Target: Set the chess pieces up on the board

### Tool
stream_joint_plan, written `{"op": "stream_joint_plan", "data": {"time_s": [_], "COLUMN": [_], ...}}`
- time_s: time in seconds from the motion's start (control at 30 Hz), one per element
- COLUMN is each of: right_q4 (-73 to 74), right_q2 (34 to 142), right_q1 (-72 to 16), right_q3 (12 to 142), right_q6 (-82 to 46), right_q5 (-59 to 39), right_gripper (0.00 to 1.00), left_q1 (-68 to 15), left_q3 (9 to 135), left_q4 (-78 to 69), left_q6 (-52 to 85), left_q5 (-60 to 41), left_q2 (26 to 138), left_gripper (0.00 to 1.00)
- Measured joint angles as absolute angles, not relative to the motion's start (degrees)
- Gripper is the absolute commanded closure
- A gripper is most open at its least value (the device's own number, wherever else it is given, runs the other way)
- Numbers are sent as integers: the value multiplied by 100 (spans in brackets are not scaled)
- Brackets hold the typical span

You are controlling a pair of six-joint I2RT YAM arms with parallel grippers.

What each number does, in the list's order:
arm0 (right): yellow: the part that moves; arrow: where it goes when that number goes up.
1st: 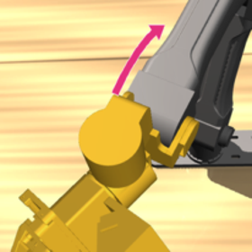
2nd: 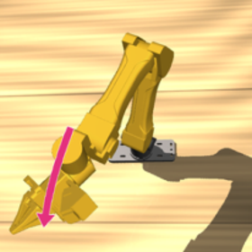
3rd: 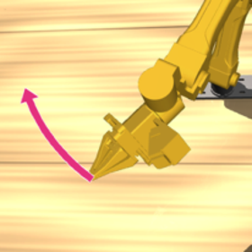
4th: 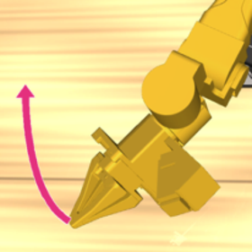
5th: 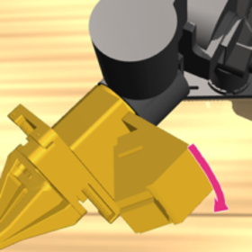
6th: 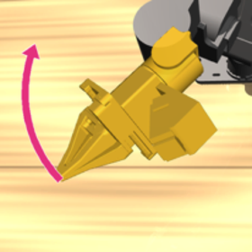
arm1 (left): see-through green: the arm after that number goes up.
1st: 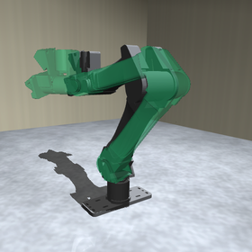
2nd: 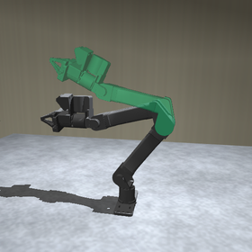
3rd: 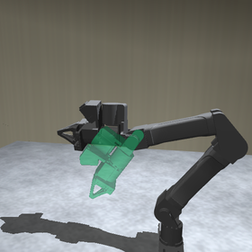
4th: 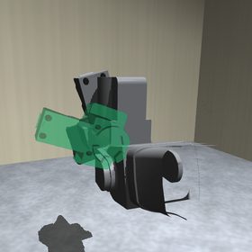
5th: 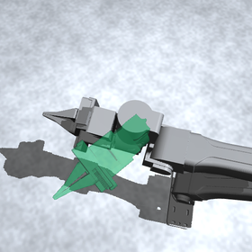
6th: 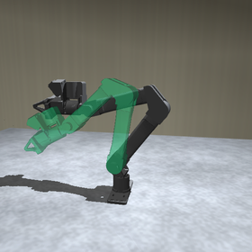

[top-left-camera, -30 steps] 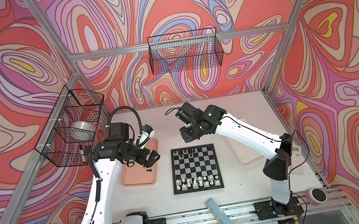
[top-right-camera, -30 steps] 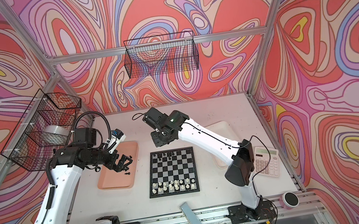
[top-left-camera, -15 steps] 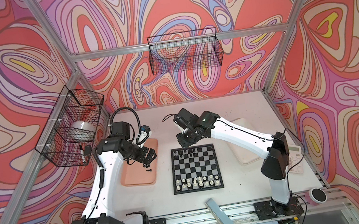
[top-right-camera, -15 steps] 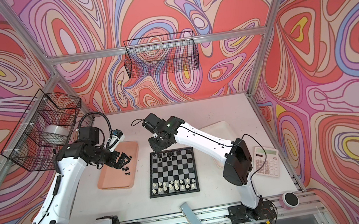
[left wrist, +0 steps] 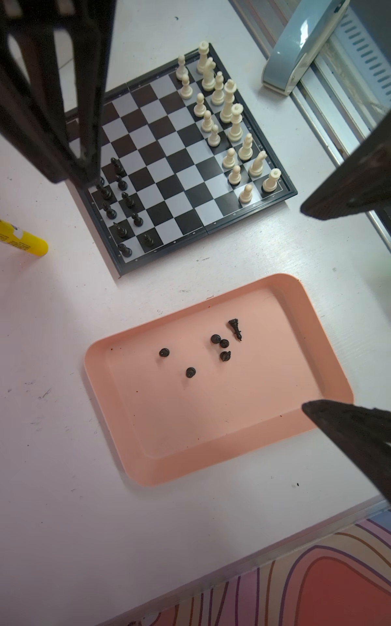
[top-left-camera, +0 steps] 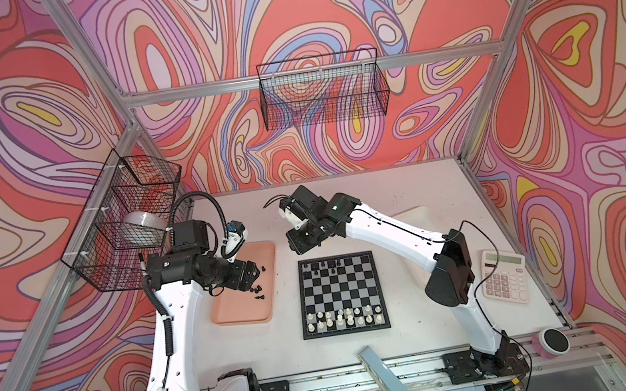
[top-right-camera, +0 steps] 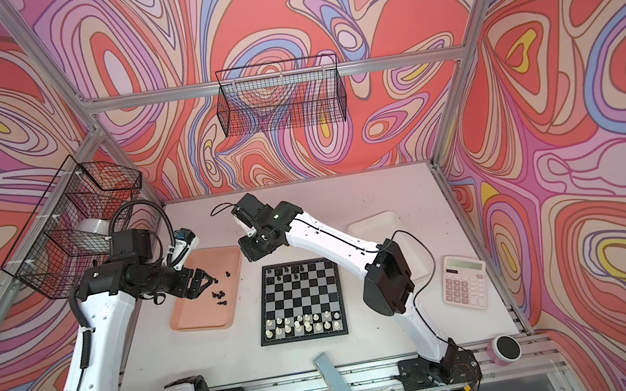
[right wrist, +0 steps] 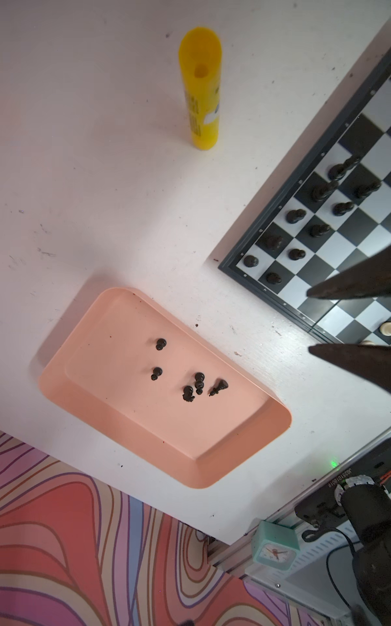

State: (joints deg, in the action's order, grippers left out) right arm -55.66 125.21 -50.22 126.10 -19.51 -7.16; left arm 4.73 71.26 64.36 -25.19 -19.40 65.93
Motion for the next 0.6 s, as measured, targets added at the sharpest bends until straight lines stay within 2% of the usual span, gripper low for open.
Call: {"op": "stream_joint_plan", "data": {"time_s": [0.43, 0.6], "right_q4": [-4834, -4880], "right_q2": [12569, 12132], "right_q1": [-5022, -5011], "right_q3": [11845, 11430], "right_q6": [-2156, -2362], "right_q5": [-510, -5], "right_gripper": [78, 78], "left_q1": [478, 478], "left_q3": [6709, 6654], "left_q4": [6399, 6228], "left_q6": [-2545, -2604], "left_q5": [-1940, -1918], "left_q2": [6761, 7131], "left_gripper": [22, 30]}}
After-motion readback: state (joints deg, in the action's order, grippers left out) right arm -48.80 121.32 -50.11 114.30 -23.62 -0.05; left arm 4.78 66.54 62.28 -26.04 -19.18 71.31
